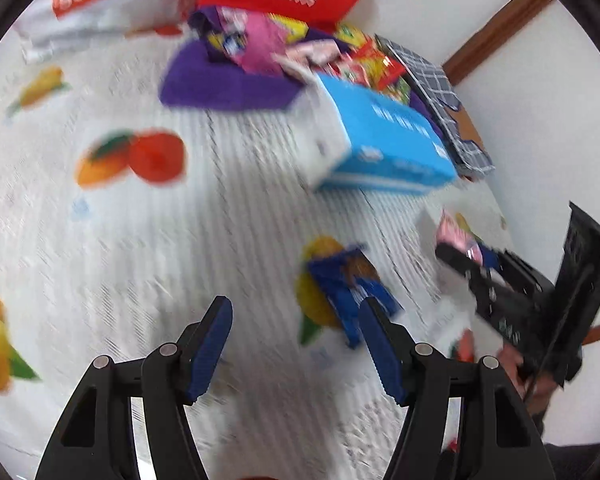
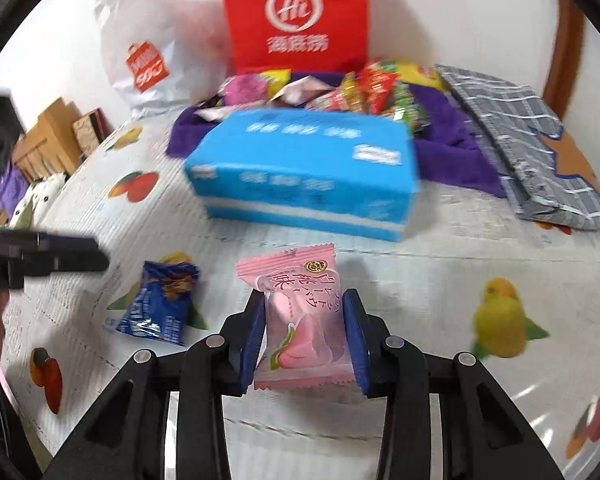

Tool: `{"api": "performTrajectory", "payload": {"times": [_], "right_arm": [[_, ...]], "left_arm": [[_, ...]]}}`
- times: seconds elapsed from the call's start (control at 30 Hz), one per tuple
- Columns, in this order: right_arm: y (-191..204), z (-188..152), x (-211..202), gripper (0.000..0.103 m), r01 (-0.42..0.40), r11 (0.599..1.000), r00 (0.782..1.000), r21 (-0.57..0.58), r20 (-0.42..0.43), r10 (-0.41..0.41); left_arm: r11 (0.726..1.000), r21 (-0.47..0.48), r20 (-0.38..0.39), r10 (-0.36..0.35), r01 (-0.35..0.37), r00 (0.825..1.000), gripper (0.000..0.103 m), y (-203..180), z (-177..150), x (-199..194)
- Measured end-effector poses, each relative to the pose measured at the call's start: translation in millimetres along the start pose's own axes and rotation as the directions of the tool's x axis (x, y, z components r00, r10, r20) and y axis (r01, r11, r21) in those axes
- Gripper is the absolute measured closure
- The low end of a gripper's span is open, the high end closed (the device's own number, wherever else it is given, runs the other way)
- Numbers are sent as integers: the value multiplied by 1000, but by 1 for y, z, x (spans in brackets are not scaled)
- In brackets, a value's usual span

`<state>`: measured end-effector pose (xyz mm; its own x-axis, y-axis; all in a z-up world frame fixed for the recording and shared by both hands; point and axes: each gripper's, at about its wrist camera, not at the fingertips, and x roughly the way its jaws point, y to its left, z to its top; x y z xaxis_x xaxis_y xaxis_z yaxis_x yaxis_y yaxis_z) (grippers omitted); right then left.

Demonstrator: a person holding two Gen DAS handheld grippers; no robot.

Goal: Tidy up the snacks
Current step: 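Grasp the pink candy with the right tool while the left tool grasps the blue bag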

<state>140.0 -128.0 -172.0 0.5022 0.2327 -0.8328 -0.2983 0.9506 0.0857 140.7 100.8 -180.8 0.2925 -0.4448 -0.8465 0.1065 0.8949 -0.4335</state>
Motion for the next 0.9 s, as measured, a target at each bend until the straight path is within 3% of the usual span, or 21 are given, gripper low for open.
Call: {"api": "performTrajectory", "payload": {"times": [0.17,0.33,0.5,0.63,0.7,0.83,0.9], "right_arm": [[-25,-4,-10,65,15,999,1000,39,17,-16],[-44,-9,-19,65,16,998,999,60,32,-18],[-65,-17,-27,65,36,996,999,84,36,-39],[-74,-22,-27,65,56,994,998,97,15,-57],[-77,-24,-26,65,57,993,998,105,10,-58],[-74,-22,-15,65,49,990,999,130,0,-49],[-70,-19,-9,65,41,991,999,129,-1,-42]], "left_arm": [[999,-10,18,-35,35,999,37,-20,-10,7],[992,-14,48,123,-123,991,36,-50,-6,24],[948,-2,104,318,-319,942,38,-76,-4,40],[898,31,172,428,-439,887,58,-88,-6,47],[899,53,195,417,-434,888,66,-86,-4,46],[882,57,213,447,-467,869,67,-71,7,40],[887,52,223,438,-459,871,67,-61,12,38]]}}
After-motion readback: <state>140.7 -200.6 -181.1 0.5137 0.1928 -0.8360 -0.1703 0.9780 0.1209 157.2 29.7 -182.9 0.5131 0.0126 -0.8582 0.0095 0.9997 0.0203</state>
